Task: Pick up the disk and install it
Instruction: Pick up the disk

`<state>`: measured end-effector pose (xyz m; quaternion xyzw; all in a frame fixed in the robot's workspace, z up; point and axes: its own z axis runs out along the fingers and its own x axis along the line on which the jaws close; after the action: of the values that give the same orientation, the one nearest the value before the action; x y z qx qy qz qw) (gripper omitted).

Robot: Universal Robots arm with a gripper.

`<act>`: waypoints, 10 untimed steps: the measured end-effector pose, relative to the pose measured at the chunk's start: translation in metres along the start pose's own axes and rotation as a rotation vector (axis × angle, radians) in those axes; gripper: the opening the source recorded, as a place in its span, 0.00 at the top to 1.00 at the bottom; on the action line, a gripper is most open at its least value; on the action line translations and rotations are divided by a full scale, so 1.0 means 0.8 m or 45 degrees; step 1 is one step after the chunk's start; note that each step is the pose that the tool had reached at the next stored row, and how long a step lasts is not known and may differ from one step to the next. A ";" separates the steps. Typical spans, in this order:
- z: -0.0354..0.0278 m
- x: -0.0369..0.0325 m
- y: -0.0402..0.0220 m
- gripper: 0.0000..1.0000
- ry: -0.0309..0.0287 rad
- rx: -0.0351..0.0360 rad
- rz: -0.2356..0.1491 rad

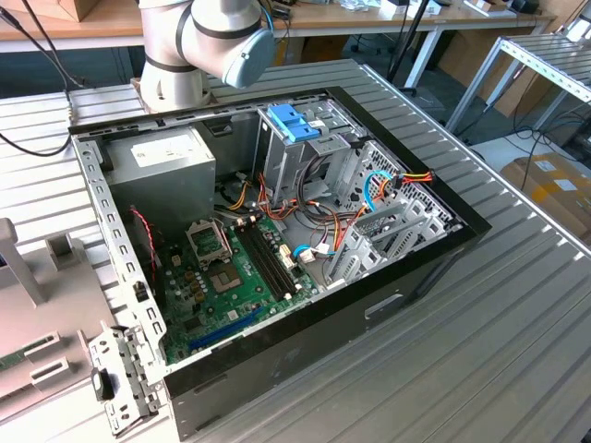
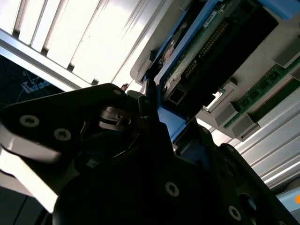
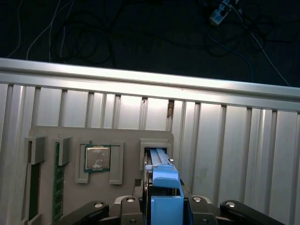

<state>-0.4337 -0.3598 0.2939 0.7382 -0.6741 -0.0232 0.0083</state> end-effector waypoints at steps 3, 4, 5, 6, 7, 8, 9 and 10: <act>0.0002 0.0000 0.0000 0.62 0.0000 0.0001 0.000; 0.0001 0.0000 0.0000 0.62 -0.0002 0.0005 0.000; -0.0004 0.0000 0.0000 0.62 -0.0003 0.0006 0.000; -0.0010 -0.0001 0.0000 0.62 -0.0002 0.0004 0.000; -0.0015 -0.0001 0.0001 0.62 -0.0002 0.0002 0.000; -0.0021 -0.0001 0.0001 0.62 -0.0002 0.0001 0.000; -0.0027 -0.0001 0.0001 0.62 -0.0003 0.0002 0.000; -0.0035 -0.0001 0.0002 0.62 -0.0005 0.0001 0.000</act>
<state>-0.4338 -0.3597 0.2966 0.7382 -0.6742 -0.0233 0.0081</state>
